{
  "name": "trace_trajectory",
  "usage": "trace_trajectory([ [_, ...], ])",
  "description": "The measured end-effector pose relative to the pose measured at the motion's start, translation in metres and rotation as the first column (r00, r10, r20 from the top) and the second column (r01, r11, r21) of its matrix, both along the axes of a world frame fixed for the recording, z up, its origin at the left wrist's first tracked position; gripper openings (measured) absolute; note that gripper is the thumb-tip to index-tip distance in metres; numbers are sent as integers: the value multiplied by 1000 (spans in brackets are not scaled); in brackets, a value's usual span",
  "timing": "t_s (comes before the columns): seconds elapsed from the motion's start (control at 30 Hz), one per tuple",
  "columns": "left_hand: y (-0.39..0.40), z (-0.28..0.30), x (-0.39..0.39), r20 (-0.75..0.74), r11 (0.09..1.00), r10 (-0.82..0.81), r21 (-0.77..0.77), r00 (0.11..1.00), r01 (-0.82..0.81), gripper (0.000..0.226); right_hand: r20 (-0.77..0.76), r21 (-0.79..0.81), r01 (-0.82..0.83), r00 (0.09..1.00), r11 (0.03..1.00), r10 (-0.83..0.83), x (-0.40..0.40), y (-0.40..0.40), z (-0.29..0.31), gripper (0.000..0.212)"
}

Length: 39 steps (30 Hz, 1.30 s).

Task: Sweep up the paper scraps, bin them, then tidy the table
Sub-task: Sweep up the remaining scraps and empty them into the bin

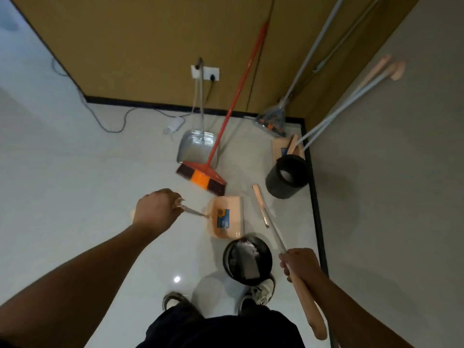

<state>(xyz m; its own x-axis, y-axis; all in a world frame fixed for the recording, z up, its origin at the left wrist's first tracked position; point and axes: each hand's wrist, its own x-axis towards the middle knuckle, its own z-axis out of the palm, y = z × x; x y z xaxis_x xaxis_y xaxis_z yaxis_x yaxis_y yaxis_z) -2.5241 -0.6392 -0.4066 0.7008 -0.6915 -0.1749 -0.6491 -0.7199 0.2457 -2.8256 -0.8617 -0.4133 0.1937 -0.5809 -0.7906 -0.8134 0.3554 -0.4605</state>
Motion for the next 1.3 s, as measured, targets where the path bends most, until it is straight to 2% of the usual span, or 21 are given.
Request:
trace_trajectory([
  [0.13, 128, 1, 10, -48, 966, 257, -28, 965, -259, 14, -15, 22, -137, 990, 990, 137, 72, 69, 5, 18],
  [0.23, 228, 4, -1, -100, 884, 459, -50, 883, -465, 13, -48, 26, -321, 945, 947, 322, 128, 135, 8, 13],
  [0.3, 289, 5, -13, -105, 807, 581, -60, 807, -588, 14, -52, 41, -443, 894, 896, 444, 161, 180, 7, 18],
  [0.47, 422, 12, -60, -89, 499, 862, -21, 498, -867, 11, -52, 80, -691, 717, 718, 695, 229, 293, 9, 11],
  [0.6, 500, 17, -110, -54, 220, 974, -15, 221, -975, 14, -35, 104, -851, 514, 514, 857, 276, 376, 12, 16],
  [0.8, 589, 17, -173, -24, -224, 974, 19, -225, -974, 13, -20, 123, -971, 204, 205, 979, 345, 516, -6, 16],
  [1.0, 666, 7, -181, 1, -588, 809, 35, -588, -808, 23, 8, 186, -982, -36, -37, 999, 414, 665, -32, 20],
  [1.13, 707, 18, -173, 24, -734, 679, 43, -734, -678, 25, 11, 270, -958, -99, -98, 995, 468, 753, -32, 18],
  [1.3, 782, 36, -150, 74, -830, 557, 28, -827, -557, 25, 7, 275, -951, -148, -144, 989, 523, 858, -38, 14],
])
